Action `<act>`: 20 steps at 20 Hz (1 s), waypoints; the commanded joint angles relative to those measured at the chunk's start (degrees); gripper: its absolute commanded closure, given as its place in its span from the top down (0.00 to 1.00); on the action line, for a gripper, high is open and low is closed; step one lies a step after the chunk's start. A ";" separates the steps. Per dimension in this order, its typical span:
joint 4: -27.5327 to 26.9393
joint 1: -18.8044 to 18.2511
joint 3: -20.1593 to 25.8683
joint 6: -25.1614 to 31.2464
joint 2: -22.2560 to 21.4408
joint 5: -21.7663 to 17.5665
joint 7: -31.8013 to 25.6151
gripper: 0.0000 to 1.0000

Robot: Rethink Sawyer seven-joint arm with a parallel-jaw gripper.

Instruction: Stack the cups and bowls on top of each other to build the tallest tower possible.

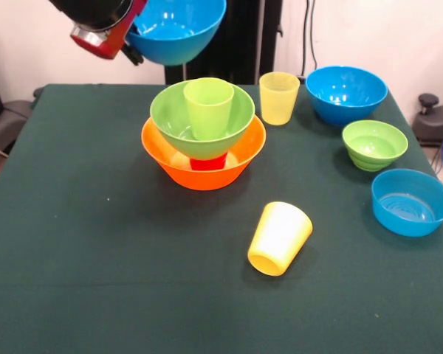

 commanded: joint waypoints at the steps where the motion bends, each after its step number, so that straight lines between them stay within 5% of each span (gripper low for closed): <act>1: 3.54 2.47 0.96 -12.17 0.19 1.92 14.86 0.00; 8: 6.02 6.15 -2.69 -20.16 0.26 2.60 22.82 0.00; 20: 1.96 8.30 -4.30 -5.49 0.80 0.84 19.69 0.00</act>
